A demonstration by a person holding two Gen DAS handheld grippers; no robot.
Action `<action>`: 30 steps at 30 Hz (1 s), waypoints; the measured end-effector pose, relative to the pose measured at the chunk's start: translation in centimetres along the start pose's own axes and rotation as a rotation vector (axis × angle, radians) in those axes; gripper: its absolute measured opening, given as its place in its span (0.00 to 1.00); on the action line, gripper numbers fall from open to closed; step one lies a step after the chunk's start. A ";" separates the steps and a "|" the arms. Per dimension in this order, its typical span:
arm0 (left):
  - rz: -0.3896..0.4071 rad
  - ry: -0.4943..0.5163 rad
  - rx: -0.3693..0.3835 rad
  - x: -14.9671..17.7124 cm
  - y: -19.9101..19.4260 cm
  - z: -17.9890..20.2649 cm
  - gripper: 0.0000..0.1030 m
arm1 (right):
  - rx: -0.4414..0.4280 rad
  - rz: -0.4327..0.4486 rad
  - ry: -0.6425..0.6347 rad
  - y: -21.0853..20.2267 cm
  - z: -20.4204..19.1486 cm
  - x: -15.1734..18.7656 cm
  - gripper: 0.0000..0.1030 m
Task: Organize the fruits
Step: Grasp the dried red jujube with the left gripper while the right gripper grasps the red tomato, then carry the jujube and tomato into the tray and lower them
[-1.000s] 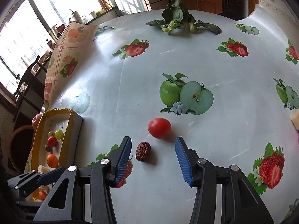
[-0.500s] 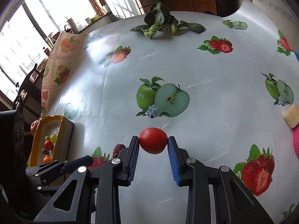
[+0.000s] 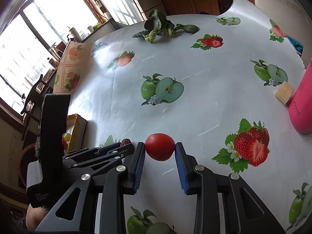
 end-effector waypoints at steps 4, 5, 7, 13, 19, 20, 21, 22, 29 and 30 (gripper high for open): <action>0.008 -0.014 -0.007 2.3 -1.6 -1.1 0.17 | -0.015 -0.011 -0.025 -0.4 -1.4 1.4 0.31; 0.012 -0.020 -0.003 2.8 -2.1 -1.3 0.17 | -0.019 -0.017 -0.032 -0.5 -1.7 1.8 0.31; 0.029 -0.025 -0.001 3.8 -3.4 -1.7 0.17 | -0.019 -0.025 -0.050 -0.7 -2.4 2.7 0.31; 0.061 -0.026 0.004 6.3 -6.7 -2.8 0.17 | -0.030 -0.036 -0.088 -1.7 -4.4 5.1 0.31; 0.090 -0.009 -0.020 7.8 -8.6 -3.2 0.17 | -0.038 -0.034 -0.136 -2.7 -6.8 6.5 0.31; 0.095 -0.010 -0.024 8.1 -8.9 -3.4 0.17 | -0.040 -0.032 -0.142 -2.8 -7.1 6.5 0.31; 0.096 -0.013 -0.023 8.3 -9.1 -3.7 0.17 | -0.042 -0.030 -0.148 -3.0 -7.5 6.6 0.31; 0.097 -0.017 -0.021 8.4 -9.3 -3.9 0.17 | -0.044 -0.028 -0.153 -3.2 -7.9 6.7 0.31; 0.109 -0.050 -0.032 9.6 -10.5 -6.1 0.17 | -0.054 -0.024 -0.192 -3.7 -10.2 6.9 0.31; 0.111 -0.053 -0.035 9.8 -10.6 -6.5 0.17 | -0.058 -0.025 -0.198 -3.7 -10.6 7.0 0.31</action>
Point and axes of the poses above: each gripper's, at about its wrist camera, not at the fingertips, and y roughly the way its jaws point, z to its right, x to its underside, the point moved 4 cm from there along y, roughly the way its jaws point, and after that the axes turned 6 degrees about -z, right-handed, at the moved point
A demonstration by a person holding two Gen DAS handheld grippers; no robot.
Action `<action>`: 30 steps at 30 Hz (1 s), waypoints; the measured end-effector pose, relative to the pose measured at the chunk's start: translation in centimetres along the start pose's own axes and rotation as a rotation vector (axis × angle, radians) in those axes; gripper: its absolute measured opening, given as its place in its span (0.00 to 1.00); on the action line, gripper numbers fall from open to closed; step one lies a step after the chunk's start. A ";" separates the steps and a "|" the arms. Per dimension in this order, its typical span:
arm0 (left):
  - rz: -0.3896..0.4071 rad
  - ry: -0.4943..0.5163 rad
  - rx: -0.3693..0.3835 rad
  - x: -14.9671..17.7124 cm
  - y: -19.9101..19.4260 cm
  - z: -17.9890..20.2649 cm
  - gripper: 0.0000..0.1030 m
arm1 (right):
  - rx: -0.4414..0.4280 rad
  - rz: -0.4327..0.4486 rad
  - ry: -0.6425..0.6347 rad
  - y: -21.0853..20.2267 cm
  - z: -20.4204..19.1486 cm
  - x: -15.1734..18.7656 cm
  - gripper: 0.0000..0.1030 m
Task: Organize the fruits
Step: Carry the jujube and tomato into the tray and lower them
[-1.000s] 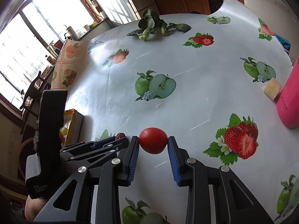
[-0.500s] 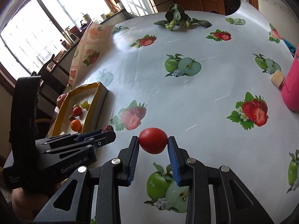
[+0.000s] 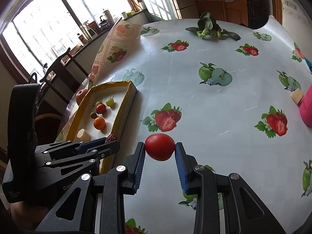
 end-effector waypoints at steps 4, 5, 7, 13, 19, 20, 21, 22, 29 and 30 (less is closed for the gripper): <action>-0.003 -0.021 -0.010 0.8 -0.2 -1.4 0.17 | -0.015 -0.007 -0.027 0.3 -1.5 0.1 0.31; -0.006 -0.027 -0.012 1.0 -0.2 -1.7 0.17 | -0.020 -0.011 -0.032 0.5 -1.9 0.2 0.31; -0.010 -0.038 -0.016 1.3 -0.1 -2.3 0.17 | -0.027 -0.018 -0.044 0.8 -2.6 0.2 0.31; -0.012 -0.065 -0.029 1.9 -0.3 -4.2 0.17 | -0.051 -0.037 -0.079 1.9 -4.5 0.3 0.31; -0.016 -0.088 -0.039 2.3 -0.4 -5.6 0.17 | -0.067 -0.050 -0.107 2.8 -6.2 0.2 0.31; -0.017 -0.089 -0.041 2.4 -0.4 -5.8 0.17 | -0.070 -0.051 -0.112 2.9 -6.5 0.2 0.31; -0.018 -0.092 -0.041 2.4 -0.4 -6.0 0.17 | -0.073 -0.054 -0.116 3.1 -6.7 0.1 0.31; -0.019 -0.095 -0.042 2.5 -0.4 -6.2 0.17 | -0.074 -0.056 -0.121 3.2 -7.0 0.1 0.31; -0.026 -0.113 -0.049 2.9 -0.2 -7.5 0.17 | -0.090 -0.066 -0.148 4.2 -8.7 -0.4 0.31; -0.027 -0.115 -0.051 3.0 -0.2 -7.6 0.17 | -0.092 -0.066 -0.150 4.3 -8.9 -0.5 0.31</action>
Point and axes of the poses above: each gripper's, at about its wrist camera, not at the fingertips, and y roughly the way its jaws point, z to its right, x to its underside, the point moved 4 cm from there along y, roughly the way its jaws point, and after that the axes turned 6 degrees about -z, right-handed, at the moved point
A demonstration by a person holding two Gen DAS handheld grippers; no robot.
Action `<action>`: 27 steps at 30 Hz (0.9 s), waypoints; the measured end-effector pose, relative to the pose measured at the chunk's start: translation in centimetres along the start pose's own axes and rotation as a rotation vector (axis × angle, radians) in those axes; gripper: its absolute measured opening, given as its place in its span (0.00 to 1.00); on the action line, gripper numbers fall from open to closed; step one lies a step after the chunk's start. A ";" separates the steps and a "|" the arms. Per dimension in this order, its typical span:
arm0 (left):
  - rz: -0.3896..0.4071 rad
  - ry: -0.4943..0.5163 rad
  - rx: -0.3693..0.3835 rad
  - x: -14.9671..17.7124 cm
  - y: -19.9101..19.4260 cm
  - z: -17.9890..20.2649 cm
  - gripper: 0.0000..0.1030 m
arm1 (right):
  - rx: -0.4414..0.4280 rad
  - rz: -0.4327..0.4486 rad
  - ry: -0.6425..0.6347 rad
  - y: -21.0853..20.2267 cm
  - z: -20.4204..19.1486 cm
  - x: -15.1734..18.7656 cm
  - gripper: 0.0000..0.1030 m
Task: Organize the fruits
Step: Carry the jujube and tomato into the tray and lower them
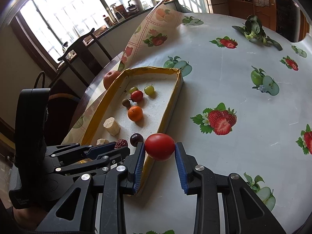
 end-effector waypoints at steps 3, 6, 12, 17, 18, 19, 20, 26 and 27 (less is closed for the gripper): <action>-0.004 -0.007 -0.003 0.1 0.2 -0.4 0.17 | -0.006 -0.001 -0.008 0.4 -0.6 -0.4 0.31; -0.009 -0.017 -0.006 0.0 0.4 -1.0 0.17 | -0.011 -0.002 -0.018 0.7 -1.1 -1.0 0.31; -0.024 -0.039 -0.010 -0.1 1.1 -2.1 0.17 | -0.021 -0.004 -0.039 1.7 -2.0 -2.5 0.31; -0.044 -0.053 -0.014 -0.2 2.1 -3.0 0.17 | -0.024 -0.014 -0.053 3.0 -2.5 -3.7 0.31; -0.048 -0.054 -0.017 -0.3 2.4 -3.1 0.17 | -0.026 -0.016 -0.053 3.3 -2.5 -3.9 0.31; -0.051 -0.055 -0.019 -0.4 2.6 -3.3 0.17 | -0.028 -0.017 -0.052 3.6 -2.6 -4.2 0.31; -0.055 -0.058 -0.019 -0.5 2.9 -3.4 0.17 | -0.030 -0.017 -0.052 4.0 -2.6 -4.5 0.31; -0.073 -0.063 -0.019 -1.1 4.2 -3.9 0.17 | -0.031 -0.023 -0.065 6.3 -2.9 -6.2 0.31; -0.077 -0.063 -0.017 -1.2 4.4 -3.9 0.17 | -0.029 -0.025 -0.070 6.8 -3.0 -6.5 0.31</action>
Point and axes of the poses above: each gripper's, at about its wrist camera, not at the fingertips, and y roughly the way its jaws point, z to its right, x to its underside, the point moved 4 cm from there along y, roughly the way its jaws point, and after that the axes turned 6 degrees about -z, right-handed, at the moved point
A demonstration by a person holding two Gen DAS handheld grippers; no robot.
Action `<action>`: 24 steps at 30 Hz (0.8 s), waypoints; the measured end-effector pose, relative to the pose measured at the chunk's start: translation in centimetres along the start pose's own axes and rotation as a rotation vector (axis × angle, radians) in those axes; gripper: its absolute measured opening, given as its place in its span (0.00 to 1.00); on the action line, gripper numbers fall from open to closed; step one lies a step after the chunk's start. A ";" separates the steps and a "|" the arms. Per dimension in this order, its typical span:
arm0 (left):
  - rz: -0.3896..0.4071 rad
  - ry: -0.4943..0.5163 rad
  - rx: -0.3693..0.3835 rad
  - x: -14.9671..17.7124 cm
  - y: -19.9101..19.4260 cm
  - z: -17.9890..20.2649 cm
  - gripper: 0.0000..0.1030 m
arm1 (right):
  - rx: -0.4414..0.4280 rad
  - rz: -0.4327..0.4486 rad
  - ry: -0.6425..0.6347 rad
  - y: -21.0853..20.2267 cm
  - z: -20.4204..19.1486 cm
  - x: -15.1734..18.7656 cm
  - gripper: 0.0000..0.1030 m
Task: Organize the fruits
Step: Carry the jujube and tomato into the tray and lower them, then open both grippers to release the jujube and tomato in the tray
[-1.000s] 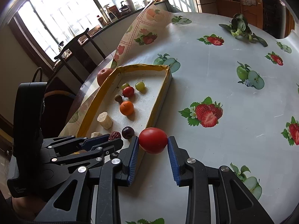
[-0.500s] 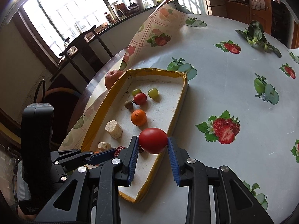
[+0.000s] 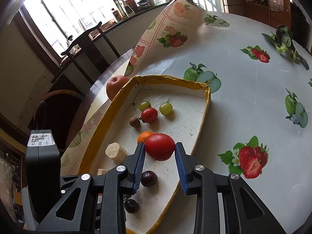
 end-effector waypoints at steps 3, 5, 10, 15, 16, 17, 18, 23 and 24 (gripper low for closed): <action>0.006 0.000 -0.003 -0.4 0.1 -0.1 0.17 | 0.007 -0.015 -0.012 1.4 -0.1 -0.7 0.31; 0.013 -0.001 -0.005 -0.7 0.0 -0.3 0.17 | 0.011 -0.025 -0.019 2.3 0.0 -1.2 0.31; 0.021 -0.011 0.011 -1.0 -0.2 -0.9 0.17 | 0.018 -0.049 -0.033 4.3 0.0 -2.0 0.31; -0.003 -0.014 0.022 0.4 0.4 -1.5 0.17 | 0.021 -0.080 -0.046 5.9 0.2 -2.2 0.31; -0.006 -0.014 0.014 0.6 0.5 -1.6 0.17 | 0.022 -0.085 -0.049 6.2 0.2 -2.2 0.31; -0.008 -0.013 0.005 0.7 0.6 -1.6 0.17 | 0.023 -0.092 -0.051 6.5 0.2 -2.2 0.31; -0.009 -0.015 0.000 0.7 0.7 -1.7 0.17 | 0.024 -0.097 -0.052 6.8 0.3 -2.1 0.31; -0.011 -0.033 -0.005 0.4 0.7 -2.1 0.17 | 0.030 -0.105 -0.051 7.7 0.5 -2.0 0.31; -0.013 -0.038 -0.005 0.4 0.7 -2.2 0.17 | 0.028 -0.107 -0.050 7.7 0.5 -2.1 0.32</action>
Point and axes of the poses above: each gripper's, at about its wrist camera, not at the fingertips, and y roughly the way its jaws point, z to its right, x to its underside, the point moved 4 cm from there along y, roughly the way its jaws point, and after that the axes turned 6 degrees about -z, right-handed, at the moved point
